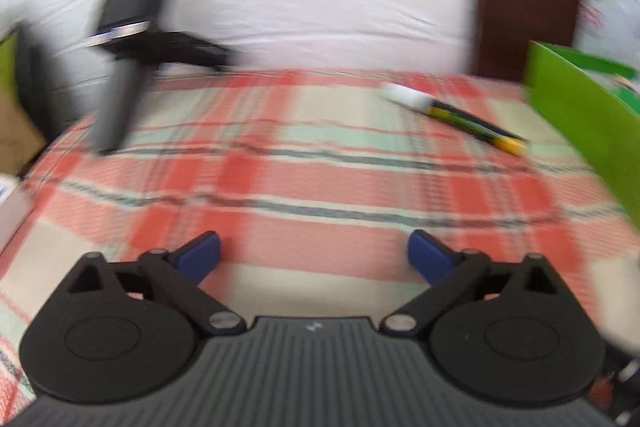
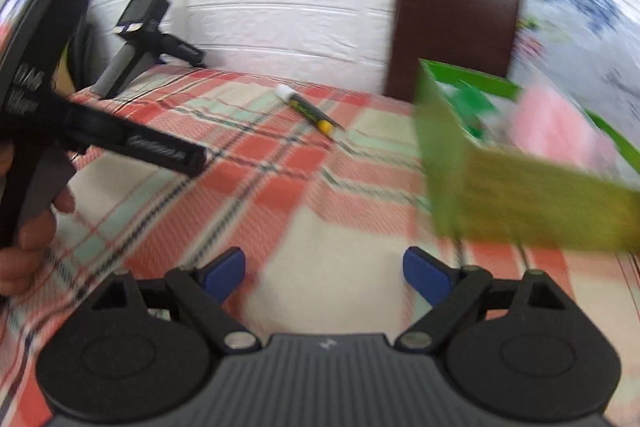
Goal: Organize objects
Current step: 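Move the right gripper to the white Flash Color marker, then grasp the Flash Color marker with the right gripper and lift it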
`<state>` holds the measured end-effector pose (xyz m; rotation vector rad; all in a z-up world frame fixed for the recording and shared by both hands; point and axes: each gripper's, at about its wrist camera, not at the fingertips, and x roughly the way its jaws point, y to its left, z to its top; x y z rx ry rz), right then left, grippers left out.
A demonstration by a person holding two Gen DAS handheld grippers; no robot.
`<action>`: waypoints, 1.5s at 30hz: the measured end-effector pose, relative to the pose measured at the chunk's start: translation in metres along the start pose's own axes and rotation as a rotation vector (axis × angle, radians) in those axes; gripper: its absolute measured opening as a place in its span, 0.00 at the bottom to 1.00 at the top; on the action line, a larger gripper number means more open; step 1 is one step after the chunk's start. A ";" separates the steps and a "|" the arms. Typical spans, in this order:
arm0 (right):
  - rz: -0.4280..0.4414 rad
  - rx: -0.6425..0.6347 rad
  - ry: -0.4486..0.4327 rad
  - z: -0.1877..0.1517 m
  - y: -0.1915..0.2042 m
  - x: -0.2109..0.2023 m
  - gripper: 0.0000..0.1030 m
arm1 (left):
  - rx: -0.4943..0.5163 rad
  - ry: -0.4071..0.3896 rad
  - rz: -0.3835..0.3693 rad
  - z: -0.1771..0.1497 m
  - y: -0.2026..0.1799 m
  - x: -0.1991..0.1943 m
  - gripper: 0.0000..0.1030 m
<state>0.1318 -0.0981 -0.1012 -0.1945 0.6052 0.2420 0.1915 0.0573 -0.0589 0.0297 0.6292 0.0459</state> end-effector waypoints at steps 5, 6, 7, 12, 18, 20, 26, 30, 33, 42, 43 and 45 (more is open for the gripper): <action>0.000 -0.100 -0.050 0.038 0.016 0.044 0.86 | -0.258 0.000 -0.002 -0.002 0.037 0.000 1.00; -0.006 -0.096 -0.047 0.046 0.015 0.056 0.86 | -0.257 -0.004 -0.004 -0.002 0.037 0.000 1.00; -0.015 -0.083 -0.032 0.054 0.012 0.068 0.86 | -0.245 -0.004 -0.005 -0.002 0.034 0.000 1.00; 0.035 0.073 0.051 0.083 -0.015 0.122 0.91 | -0.208 -0.012 0.002 -0.004 0.031 0.002 1.00; 0.122 0.056 0.031 0.076 -0.012 0.112 0.21 | -0.202 -0.010 0.006 -0.003 0.030 0.003 1.00; 0.119 0.037 0.029 0.067 -0.008 0.098 0.17 | -0.199 -0.008 0.008 -0.003 0.029 0.004 1.00; 0.139 0.084 0.033 0.012 -0.023 0.021 0.17 | -0.188 -0.001 0.021 -0.002 0.026 0.005 1.00; 0.108 0.092 0.024 -0.037 -0.035 -0.048 0.17 | -0.182 0.005 0.028 -0.002 0.025 0.005 1.00; 0.065 0.124 0.024 -0.064 -0.042 -0.089 0.17 | -0.172 0.024 0.042 0.001 0.022 0.004 1.00; 0.042 0.116 0.000 -0.085 -0.048 -0.118 0.32 | -0.157 0.154 -0.166 -0.003 -0.044 -0.076 0.88; 0.045 0.117 -0.001 -0.086 -0.048 -0.118 0.32 | -0.146 0.179 -0.201 -0.002 -0.057 -0.084 0.88; 0.057 0.118 0.002 -0.087 -0.049 -0.119 0.30 | -0.090 0.233 -0.285 -0.004 -0.085 -0.095 0.88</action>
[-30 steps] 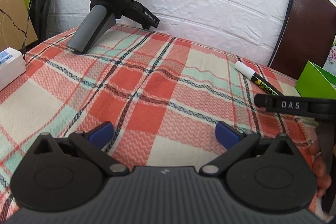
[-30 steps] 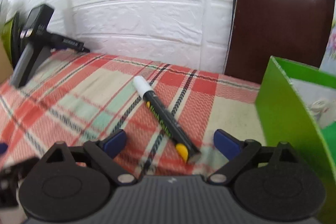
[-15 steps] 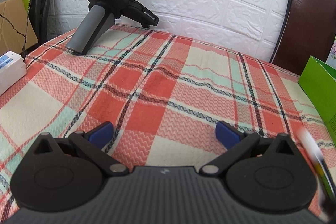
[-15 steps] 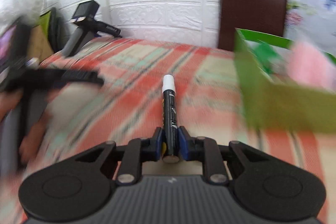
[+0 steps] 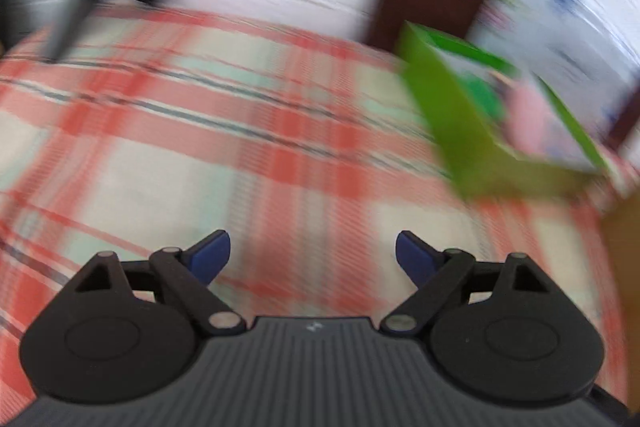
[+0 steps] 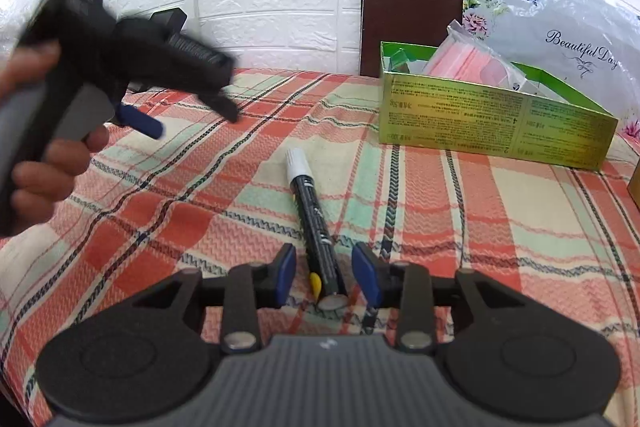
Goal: Organize objects
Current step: 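Grasp the Flash Color marker with the right gripper and lift it, then grasp the marker with the left gripper while the right gripper releases it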
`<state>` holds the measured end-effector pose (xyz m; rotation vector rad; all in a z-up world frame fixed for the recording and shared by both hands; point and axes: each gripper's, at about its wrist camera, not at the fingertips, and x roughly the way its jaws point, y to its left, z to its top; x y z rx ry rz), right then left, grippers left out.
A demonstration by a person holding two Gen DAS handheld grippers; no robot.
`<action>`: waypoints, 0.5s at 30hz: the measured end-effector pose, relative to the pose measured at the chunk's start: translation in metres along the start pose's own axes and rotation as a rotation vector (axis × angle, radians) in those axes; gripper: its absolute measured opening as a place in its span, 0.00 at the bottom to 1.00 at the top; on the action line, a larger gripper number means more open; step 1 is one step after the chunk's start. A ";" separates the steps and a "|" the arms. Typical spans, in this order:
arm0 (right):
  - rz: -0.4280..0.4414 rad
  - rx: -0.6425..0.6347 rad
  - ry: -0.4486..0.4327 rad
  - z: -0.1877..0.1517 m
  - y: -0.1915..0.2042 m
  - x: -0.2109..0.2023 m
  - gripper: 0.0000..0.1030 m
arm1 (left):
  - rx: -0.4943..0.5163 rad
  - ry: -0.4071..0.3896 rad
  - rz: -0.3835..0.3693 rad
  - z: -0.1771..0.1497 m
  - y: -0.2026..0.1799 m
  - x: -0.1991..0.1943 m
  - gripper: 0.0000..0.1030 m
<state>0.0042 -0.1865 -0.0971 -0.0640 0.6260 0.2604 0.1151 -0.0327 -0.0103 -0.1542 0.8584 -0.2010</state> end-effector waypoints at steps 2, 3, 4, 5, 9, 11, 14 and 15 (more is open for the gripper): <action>0.033 0.022 0.002 -0.002 -0.002 -0.002 0.18 | 0.064 0.073 -0.048 -0.008 -0.028 0.006 0.88; 0.044 0.044 0.002 -0.004 -0.004 -0.004 0.18 | 0.082 0.119 -0.064 -0.013 -0.038 0.012 0.87; 0.063 0.072 0.002 -0.004 -0.008 -0.004 0.18 | 0.087 0.171 -0.081 -0.019 -0.045 0.021 0.87; 0.085 0.106 0.003 -0.005 -0.013 -0.006 0.17 | 0.112 0.158 -0.054 -0.025 -0.054 0.024 0.88; 0.127 0.180 -0.025 -0.008 -0.022 -0.013 0.17 | 0.252 0.069 -0.009 -0.043 -0.079 0.019 0.51; 0.096 0.154 -0.064 -0.007 -0.017 -0.018 0.17 | 0.234 0.077 -0.076 -0.039 -0.080 0.014 0.34; 0.047 0.118 -0.139 -0.001 -0.013 -0.025 0.18 | 0.219 0.037 -0.118 -0.024 -0.085 0.003 0.30; 0.038 0.121 -0.165 0.003 -0.015 -0.027 0.18 | 0.224 0.018 -0.131 -0.017 -0.089 -0.001 0.30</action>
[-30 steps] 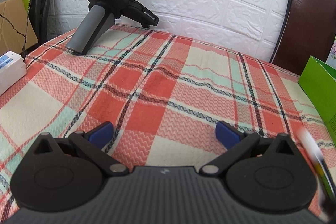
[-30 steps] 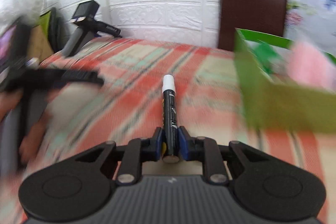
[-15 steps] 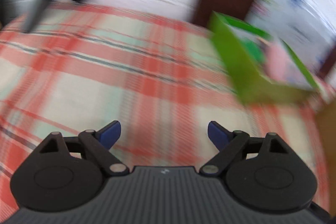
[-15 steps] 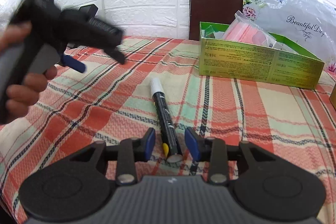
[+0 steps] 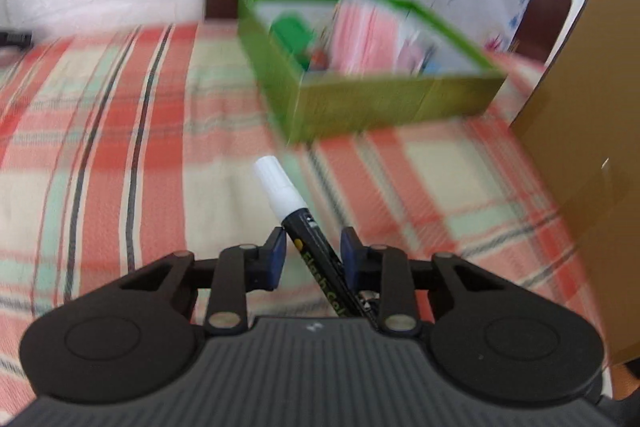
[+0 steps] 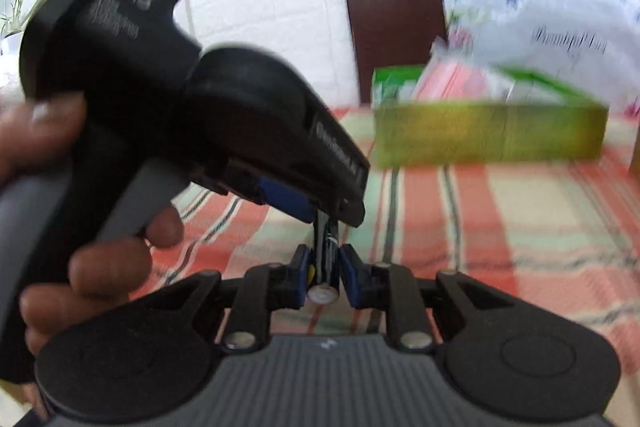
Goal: Organize objects
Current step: 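Grasp the marker with the left gripper while the right gripper releases it, then drop the marker into the green box with the left gripper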
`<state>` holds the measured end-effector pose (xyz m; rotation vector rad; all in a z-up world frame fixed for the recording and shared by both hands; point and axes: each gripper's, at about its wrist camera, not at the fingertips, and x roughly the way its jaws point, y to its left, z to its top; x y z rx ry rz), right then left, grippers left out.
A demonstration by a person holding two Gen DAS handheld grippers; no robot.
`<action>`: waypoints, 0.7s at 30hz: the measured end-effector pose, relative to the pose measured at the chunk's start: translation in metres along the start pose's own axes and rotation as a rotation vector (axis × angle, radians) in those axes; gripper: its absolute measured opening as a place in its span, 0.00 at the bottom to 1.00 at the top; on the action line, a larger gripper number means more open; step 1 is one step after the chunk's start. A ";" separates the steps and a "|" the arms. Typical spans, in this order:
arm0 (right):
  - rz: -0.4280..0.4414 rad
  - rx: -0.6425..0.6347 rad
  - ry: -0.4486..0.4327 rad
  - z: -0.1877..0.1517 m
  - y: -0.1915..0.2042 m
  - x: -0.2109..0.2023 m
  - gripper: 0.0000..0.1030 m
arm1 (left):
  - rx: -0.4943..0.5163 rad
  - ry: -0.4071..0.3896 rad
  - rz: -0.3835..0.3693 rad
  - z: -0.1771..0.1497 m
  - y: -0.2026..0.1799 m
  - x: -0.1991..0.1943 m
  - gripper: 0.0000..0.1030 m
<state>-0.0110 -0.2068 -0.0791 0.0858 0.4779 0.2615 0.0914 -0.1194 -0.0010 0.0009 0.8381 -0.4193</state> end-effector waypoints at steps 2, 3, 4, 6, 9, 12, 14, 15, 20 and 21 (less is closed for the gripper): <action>-0.021 0.005 -0.057 0.012 -0.004 -0.002 0.17 | 0.029 -0.056 -0.026 0.017 -0.007 -0.009 0.29; -0.031 0.003 -0.085 0.020 -0.006 -0.001 0.17 | 0.047 -0.084 -0.032 0.026 -0.010 -0.012 0.29; -0.041 -0.002 -0.108 0.028 -0.009 0.002 0.17 | 0.062 -0.109 -0.032 0.036 -0.015 -0.013 0.29; -0.067 -0.009 -0.144 0.046 -0.016 0.011 0.17 | 0.090 -0.144 -0.033 0.056 -0.022 -0.011 0.28; -0.095 0.001 -0.190 0.074 -0.031 0.029 0.17 | 0.109 -0.180 -0.037 0.087 -0.028 -0.002 0.28; -0.117 0.014 -0.206 0.096 -0.050 0.056 0.17 | 0.129 -0.195 -0.026 0.113 -0.033 0.013 0.29; -0.134 0.026 -0.199 0.107 -0.064 0.077 0.17 | 0.148 -0.198 -0.022 0.126 -0.036 0.024 0.29; -0.148 0.027 -0.193 0.111 -0.070 0.088 0.17 | 0.159 -0.200 -0.012 0.132 -0.036 0.031 0.29; -0.215 0.055 -0.128 0.117 -0.099 0.133 0.22 | 0.174 -0.178 0.092 0.148 -0.032 0.061 0.47; -0.216 0.066 -0.127 0.117 -0.103 0.136 0.28 | 0.169 -0.171 0.111 0.148 -0.030 0.065 0.47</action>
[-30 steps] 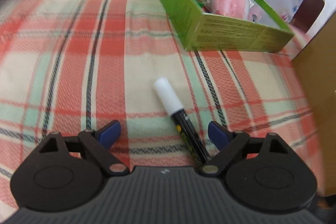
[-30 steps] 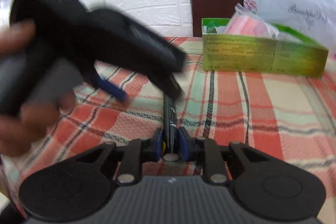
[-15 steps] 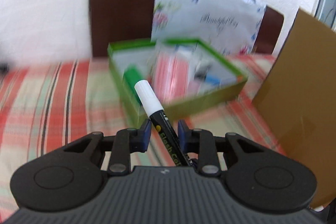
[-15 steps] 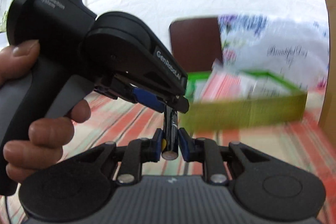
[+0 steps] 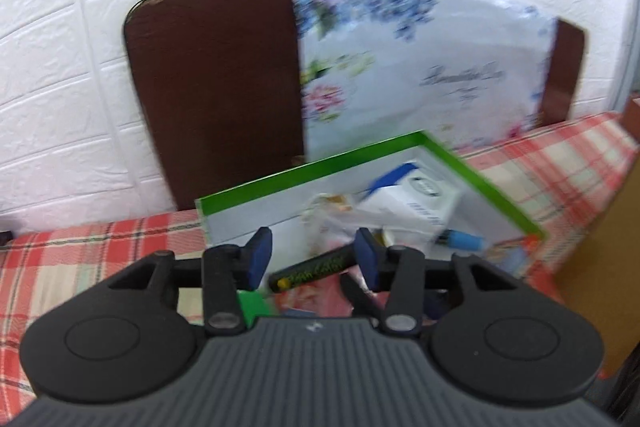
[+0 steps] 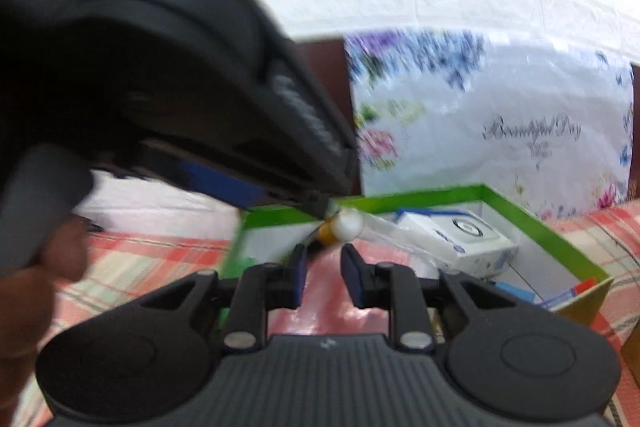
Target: Organize objects
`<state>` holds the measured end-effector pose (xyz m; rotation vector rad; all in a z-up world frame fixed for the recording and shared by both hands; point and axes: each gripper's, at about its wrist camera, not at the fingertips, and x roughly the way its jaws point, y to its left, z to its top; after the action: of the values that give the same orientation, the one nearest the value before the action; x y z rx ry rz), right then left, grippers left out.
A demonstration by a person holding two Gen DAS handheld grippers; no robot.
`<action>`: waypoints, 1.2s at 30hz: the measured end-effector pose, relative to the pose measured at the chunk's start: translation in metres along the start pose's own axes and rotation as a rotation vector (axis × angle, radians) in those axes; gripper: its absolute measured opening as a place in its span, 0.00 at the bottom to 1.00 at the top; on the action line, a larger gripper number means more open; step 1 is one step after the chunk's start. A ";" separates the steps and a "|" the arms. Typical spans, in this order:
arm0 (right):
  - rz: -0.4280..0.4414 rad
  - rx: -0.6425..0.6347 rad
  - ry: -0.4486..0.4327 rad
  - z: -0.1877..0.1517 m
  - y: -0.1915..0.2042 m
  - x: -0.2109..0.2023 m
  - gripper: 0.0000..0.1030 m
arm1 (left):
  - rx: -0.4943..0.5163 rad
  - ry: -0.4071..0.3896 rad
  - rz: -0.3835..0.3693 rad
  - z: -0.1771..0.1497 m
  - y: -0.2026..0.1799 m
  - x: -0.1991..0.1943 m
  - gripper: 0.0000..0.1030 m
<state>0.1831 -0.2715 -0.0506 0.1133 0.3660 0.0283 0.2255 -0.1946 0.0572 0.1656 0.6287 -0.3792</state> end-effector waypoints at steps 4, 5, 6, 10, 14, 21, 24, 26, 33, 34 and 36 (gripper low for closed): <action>0.002 0.018 -0.037 -0.007 -0.007 -0.008 0.38 | -0.018 0.018 0.014 -0.006 0.009 0.003 0.57; -0.001 0.018 -0.039 -0.009 -0.008 -0.012 0.38 | -0.016 0.018 0.034 -0.007 0.010 0.004 0.58; -0.006 0.021 -0.041 -0.012 -0.009 -0.017 0.38 | -0.018 0.021 0.045 -0.009 0.012 0.003 0.58; -0.027 0.077 -0.043 -0.018 -0.017 -0.047 0.39 | -0.057 0.037 0.037 -0.014 0.015 -0.008 0.58; -0.052 0.138 -0.053 -0.024 -0.032 -0.078 0.42 | -0.033 0.000 0.059 -0.024 0.005 -0.039 0.64; -0.070 0.187 -0.032 -0.035 -0.042 -0.140 0.45 | 0.008 -0.034 0.084 -0.050 -0.014 -0.089 0.70; -0.074 0.180 -0.024 -0.039 -0.038 -0.166 0.45 | 0.004 -0.047 0.090 -0.064 -0.016 -0.108 0.73; -0.068 0.173 -0.029 -0.039 -0.034 -0.182 0.46 | -0.007 -0.051 0.092 -0.072 -0.016 -0.120 0.73; -0.050 0.136 -0.074 -0.037 -0.016 -0.231 0.51 | -0.044 -0.083 0.108 -0.099 -0.007 -0.161 0.84; -0.046 0.137 -0.079 -0.036 -0.014 -0.236 0.52 | -0.048 -0.084 0.110 -0.103 -0.006 -0.165 0.84; -0.032 0.149 -0.082 -0.035 -0.010 -0.245 0.56 | -0.057 -0.088 0.112 -0.110 -0.001 -0.173 0.85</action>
<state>-0.0586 -0.2893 0.0028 0.2549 0.2880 -0.0347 0.0371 -0.1158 0.0733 0.1281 0.5402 -0.2585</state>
